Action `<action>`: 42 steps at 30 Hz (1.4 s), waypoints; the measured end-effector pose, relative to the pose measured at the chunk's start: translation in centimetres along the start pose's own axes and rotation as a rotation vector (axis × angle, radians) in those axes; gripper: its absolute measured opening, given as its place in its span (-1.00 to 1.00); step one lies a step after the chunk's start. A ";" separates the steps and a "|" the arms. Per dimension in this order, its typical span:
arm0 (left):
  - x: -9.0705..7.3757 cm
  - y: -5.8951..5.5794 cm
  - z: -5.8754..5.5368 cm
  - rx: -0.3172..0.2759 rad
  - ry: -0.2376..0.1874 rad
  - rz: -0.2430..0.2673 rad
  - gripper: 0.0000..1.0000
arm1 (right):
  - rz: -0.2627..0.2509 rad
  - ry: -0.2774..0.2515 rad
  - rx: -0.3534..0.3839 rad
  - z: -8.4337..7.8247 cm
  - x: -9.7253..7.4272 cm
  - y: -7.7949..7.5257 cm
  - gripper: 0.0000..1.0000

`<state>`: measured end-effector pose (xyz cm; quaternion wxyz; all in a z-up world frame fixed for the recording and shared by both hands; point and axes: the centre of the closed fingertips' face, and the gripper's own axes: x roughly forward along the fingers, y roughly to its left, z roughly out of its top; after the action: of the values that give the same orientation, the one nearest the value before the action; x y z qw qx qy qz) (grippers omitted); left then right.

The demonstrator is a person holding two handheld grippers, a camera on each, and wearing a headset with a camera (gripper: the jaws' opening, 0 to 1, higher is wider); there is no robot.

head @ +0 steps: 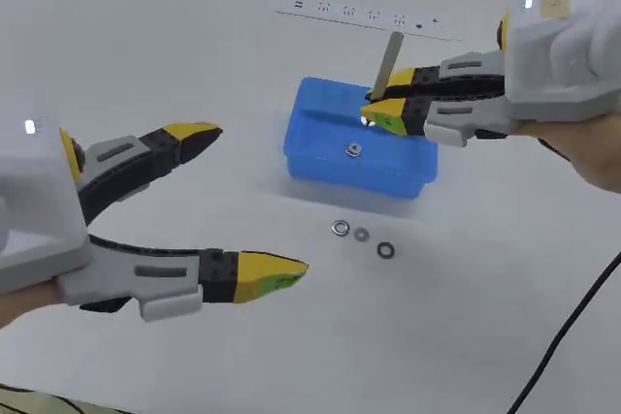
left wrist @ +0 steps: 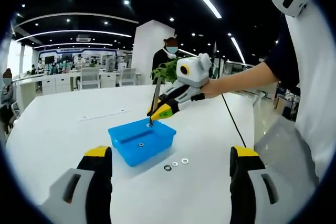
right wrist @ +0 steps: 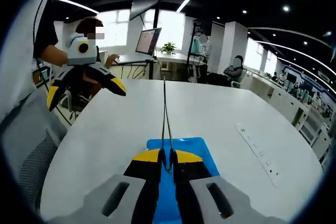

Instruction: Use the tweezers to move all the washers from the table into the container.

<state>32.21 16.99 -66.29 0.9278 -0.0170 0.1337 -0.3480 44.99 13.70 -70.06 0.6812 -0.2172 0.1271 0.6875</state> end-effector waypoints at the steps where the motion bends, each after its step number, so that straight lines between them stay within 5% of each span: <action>1: -0.1 0.0 0.1 -0.004 -0.001 0.003 0.99 | 0.004 0.000 0.005 -0.4 0.3 -0.1 -0.82; 7: -0.5 0.2 -0.4 -0.009 0.022 0.022 0.99 | 0.001 0.033 0.007 -2.8 1.9 -0.9 -0.82; 20: -0.4 1.1 -1.5 -0.032 0.079 0.061 0.99 | -0.004 0.037 0.035 -4.9 3.6 -1.3 -0.81; 42: -0.7 0.8 -1.3 -0.024 0.101 0.054 0.99 | -0.032 0.011 0.087 -4.3 3.2 -1.4 -0.80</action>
<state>31.93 18.11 -67.45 0.9286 -0.0070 0.1847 -0.3217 46.99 14.60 -75.15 0.7001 -0.1934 0.1572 0.6692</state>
